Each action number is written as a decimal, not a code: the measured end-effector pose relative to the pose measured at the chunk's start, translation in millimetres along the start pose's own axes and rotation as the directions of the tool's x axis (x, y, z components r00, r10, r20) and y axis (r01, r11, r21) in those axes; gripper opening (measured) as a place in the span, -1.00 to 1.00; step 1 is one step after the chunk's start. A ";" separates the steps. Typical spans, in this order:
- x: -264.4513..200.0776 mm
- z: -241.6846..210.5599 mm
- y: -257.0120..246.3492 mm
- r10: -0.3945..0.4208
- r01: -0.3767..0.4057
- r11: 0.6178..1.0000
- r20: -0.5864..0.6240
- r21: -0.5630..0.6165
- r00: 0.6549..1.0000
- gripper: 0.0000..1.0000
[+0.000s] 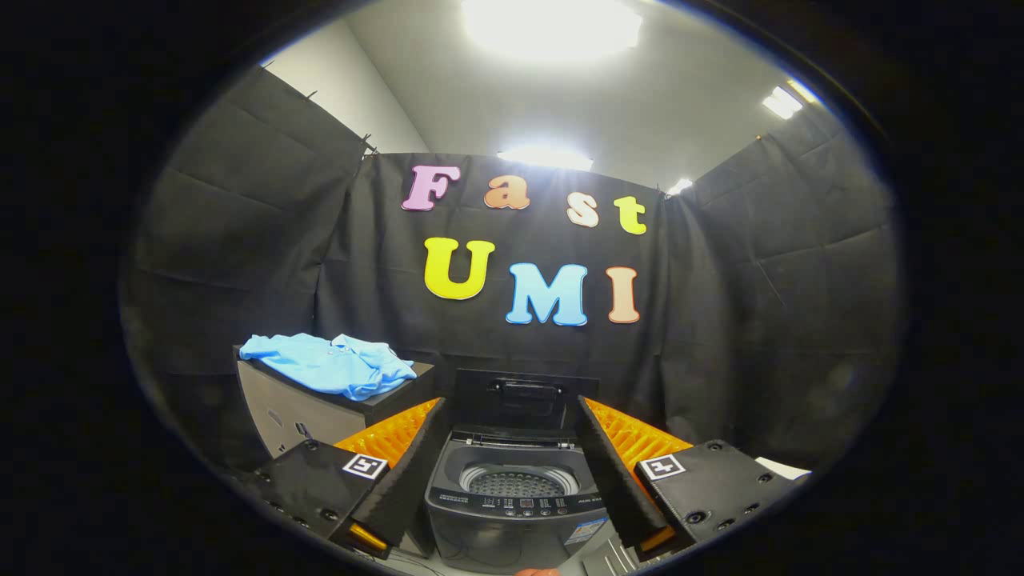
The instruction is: Put the clothes into the washing machine and then close the washing machine lid.
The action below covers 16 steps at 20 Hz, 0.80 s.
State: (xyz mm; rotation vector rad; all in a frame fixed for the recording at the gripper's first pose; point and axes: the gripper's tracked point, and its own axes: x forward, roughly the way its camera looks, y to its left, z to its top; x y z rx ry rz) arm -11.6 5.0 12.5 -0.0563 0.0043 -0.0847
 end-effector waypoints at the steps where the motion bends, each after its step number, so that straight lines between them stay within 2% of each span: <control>1: 0.0 0.8 1.7 -0.004 0.004 1.000 0.000 -0.001 1.000 0.97; 7: 5.4 11.6 14.1 -0.006 0.006 1.000 -0.007 0.014 1.000 0.96; 11: 20.5 20.1 35.4 0.055 -0.056 0.998 -0.029 -0.031 0.998 0.96; 16: 42.6 40.7 69.7 0.136 -0.133 0.990 -0.079 0.034 0.988 0.95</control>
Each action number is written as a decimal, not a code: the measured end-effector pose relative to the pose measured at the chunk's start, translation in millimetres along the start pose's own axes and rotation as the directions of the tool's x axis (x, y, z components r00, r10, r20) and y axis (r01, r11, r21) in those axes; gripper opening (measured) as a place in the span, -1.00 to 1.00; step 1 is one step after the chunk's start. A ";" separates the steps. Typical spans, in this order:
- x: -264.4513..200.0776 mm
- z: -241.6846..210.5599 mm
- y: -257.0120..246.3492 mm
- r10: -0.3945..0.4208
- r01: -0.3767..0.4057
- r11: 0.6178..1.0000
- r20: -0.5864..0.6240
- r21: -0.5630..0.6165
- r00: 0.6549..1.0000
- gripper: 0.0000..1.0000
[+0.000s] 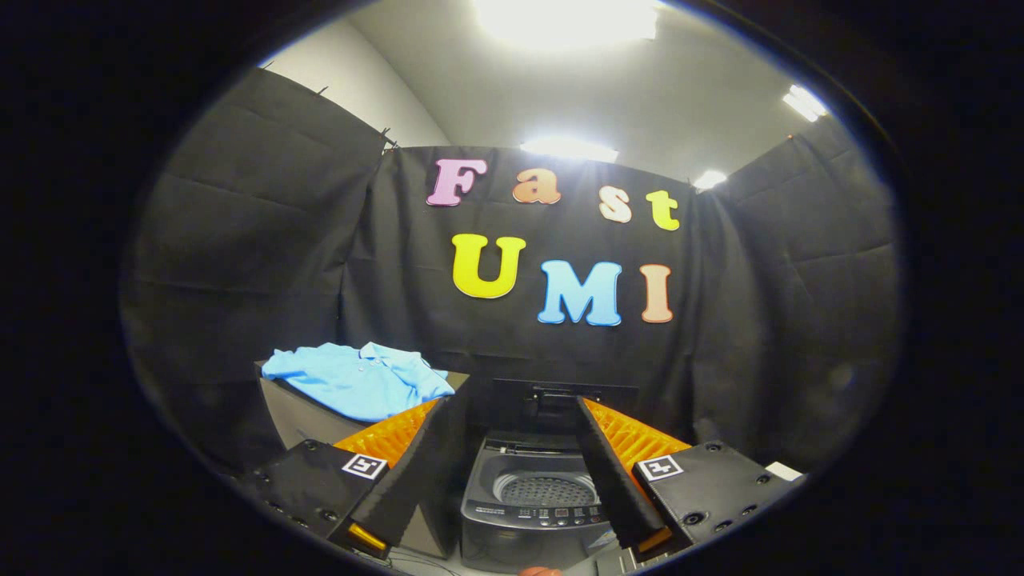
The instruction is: Put the clothes into the washing machine and then close the washing machine lid.
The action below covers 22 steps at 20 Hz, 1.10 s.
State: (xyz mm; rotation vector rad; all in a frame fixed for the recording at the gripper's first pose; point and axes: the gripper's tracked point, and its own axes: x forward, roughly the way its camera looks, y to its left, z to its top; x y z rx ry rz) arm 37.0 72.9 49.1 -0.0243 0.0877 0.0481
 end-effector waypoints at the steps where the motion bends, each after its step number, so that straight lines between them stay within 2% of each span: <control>1: 7.9 0.5 5.7 0.021 -0.021 1.000 -0.033 0.017 0.999 0.96; 3: 19.4 6.0 14.5 0.061 -0.058 0.997 -0.089 0.043 0.994 0.96; 6: 43.6 28.1 30.2 0.125 -0.118 0.990 -0.093 0.079 0.988 0.95; 12: 111.9 46.4 57.9 0.241 -0.237 0.970 -0.115 0.048 0.964 0.95; 17: 159.6 31.5 90.2 0.356 -0.351 0.934 -0.189 0.060 0.915 0.96; 22: 202.2 13.1 136.1 0.460 -0.452 0.886 -0.302 0.102 0.835 0.96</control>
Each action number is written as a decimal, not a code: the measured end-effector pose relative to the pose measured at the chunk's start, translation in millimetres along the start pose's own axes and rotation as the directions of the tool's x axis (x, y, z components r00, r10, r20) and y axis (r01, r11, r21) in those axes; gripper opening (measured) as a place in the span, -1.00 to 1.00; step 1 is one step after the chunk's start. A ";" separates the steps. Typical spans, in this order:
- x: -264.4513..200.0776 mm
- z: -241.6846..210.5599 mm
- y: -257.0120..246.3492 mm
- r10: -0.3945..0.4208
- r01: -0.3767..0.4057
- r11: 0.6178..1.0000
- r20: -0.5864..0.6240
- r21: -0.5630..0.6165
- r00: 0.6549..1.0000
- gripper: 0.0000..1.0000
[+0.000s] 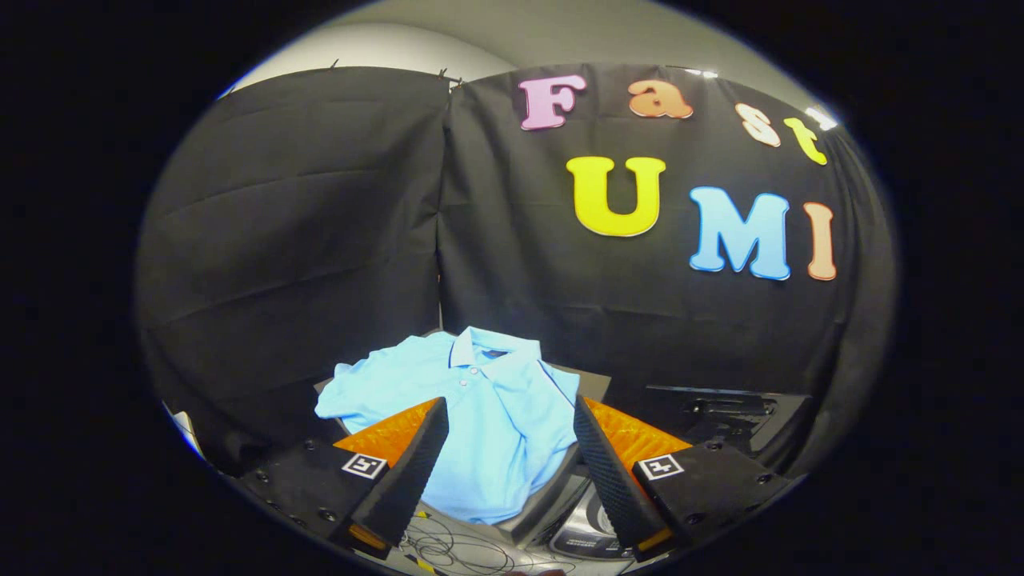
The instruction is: Put the clothes into the washing machine and then close the washing machine lid.
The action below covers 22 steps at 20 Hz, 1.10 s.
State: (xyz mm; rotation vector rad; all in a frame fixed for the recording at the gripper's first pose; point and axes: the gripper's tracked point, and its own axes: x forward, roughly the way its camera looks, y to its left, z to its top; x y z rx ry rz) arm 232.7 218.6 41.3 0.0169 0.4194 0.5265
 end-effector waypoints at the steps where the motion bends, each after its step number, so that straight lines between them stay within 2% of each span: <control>1: 10.6 0.7 6.7 0.025 -0.025 1.000 -0.021 0.002 0.999 0.95; 5: 53.5 9.9 22.4 0.059 -0.060 0.998 -0.080 -0.015 0.995 0.96; 10: 103.1 11.0 41.6 0.075 -0.066 0.996 -0.156 0.066 0.985 0.94; 14: 132.1 4.5 49.5 0.042 -0.030 0.998 -0.201 0.063 0.979 0.92; 22: 172.4 -20.8 66.5 0.021 -0.015 1.000 -0.258 0.025 0.966 0.94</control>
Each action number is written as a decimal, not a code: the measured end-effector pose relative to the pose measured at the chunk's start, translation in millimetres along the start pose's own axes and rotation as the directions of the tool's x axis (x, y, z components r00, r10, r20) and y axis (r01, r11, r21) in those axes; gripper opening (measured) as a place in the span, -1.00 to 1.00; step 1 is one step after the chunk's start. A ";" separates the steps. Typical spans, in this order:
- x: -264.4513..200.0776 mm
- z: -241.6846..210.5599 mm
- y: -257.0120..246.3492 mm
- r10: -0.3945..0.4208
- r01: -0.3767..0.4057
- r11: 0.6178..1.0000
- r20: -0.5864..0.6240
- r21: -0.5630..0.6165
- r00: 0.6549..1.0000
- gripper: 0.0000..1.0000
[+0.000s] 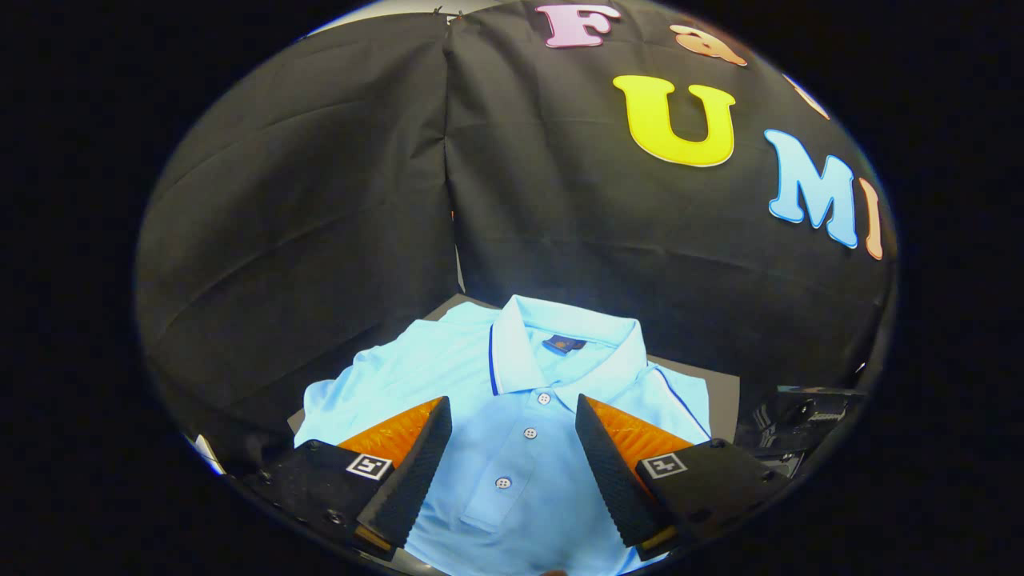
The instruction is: Put the clothes into the washing machine and then close the washing machine lid.
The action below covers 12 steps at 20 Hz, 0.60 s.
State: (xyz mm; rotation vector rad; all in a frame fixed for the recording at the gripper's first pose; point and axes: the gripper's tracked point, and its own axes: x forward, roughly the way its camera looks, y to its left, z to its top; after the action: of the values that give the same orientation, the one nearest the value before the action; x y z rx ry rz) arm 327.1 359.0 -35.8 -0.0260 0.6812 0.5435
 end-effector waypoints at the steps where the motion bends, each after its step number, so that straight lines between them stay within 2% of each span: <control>1: 4.7 -3.0 -2.0 -0.015 0.015 1.000 -0.005 -0.017 1.000 0.94; 6: 19.6 -25.7 -8.7 -0.043 0.040 0.998 -0.057 -0.053 0.997 0.95; 12: 25.7 -31.3 -6.5 -0.024 0.020 0.999 -0.064 -0.050 0.998 0.96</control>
State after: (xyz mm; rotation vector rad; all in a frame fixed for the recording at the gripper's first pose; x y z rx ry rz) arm 328.3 359.3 -76.8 -0.0979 0.7295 0.5403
